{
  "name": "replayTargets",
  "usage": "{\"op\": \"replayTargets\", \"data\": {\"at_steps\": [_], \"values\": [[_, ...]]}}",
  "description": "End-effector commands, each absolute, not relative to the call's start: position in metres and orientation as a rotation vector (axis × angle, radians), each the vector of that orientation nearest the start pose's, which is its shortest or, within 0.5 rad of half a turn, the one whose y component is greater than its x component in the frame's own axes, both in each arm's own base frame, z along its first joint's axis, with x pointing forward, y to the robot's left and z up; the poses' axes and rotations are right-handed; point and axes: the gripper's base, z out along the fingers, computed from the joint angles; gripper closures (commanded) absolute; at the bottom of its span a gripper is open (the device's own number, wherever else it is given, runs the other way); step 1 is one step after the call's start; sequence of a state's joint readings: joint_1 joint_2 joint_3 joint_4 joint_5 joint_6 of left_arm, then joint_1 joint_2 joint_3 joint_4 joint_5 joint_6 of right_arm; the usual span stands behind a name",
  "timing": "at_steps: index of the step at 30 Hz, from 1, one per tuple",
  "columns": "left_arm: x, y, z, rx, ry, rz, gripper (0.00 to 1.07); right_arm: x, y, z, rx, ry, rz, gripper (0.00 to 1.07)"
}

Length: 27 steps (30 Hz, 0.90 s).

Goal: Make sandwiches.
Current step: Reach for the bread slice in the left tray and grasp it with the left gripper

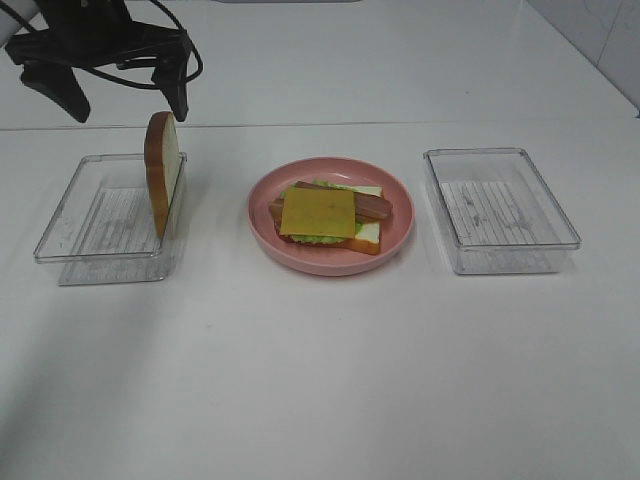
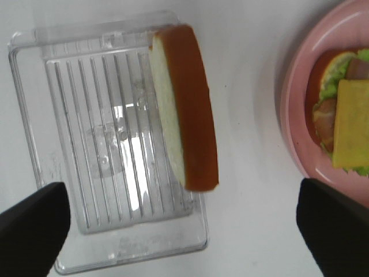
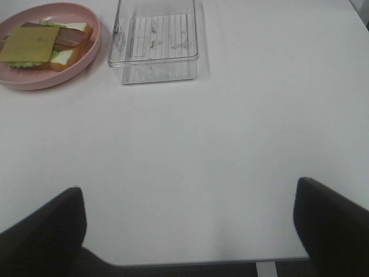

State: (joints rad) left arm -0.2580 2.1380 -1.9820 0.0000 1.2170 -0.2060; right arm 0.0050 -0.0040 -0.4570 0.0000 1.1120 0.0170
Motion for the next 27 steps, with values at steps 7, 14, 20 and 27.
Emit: {"op": "replayTargets", "data": {"at_steps": [7, 14, 20, 27], "values": [[0.464, -0.126, 0.223, 0.062, 2.972, -0.062, 0.04, -0.006, 0.000, 0.261, 0.012, 2.102, 0.005, 0.13], [0.468, -0.127, 0.201, 0.069, 3.016, -0.046, 0.04, -0.006, 0.000, 0.261, 0.012, 2.102, 0.005, 0.13], [0.469, -0.127, 0.193, 0.126, 3.029, -0.038, 0.04, -0.006, 0.000, 0.261, 0.012, 2.102, 0.005, 0.13], [0.470, -0.129, 0.182, 0.133, 3.055, -0.056, 0.16, -0.006, 0.000, 0.261, 0.012, 2.102, 0.005, 0.13]]}}
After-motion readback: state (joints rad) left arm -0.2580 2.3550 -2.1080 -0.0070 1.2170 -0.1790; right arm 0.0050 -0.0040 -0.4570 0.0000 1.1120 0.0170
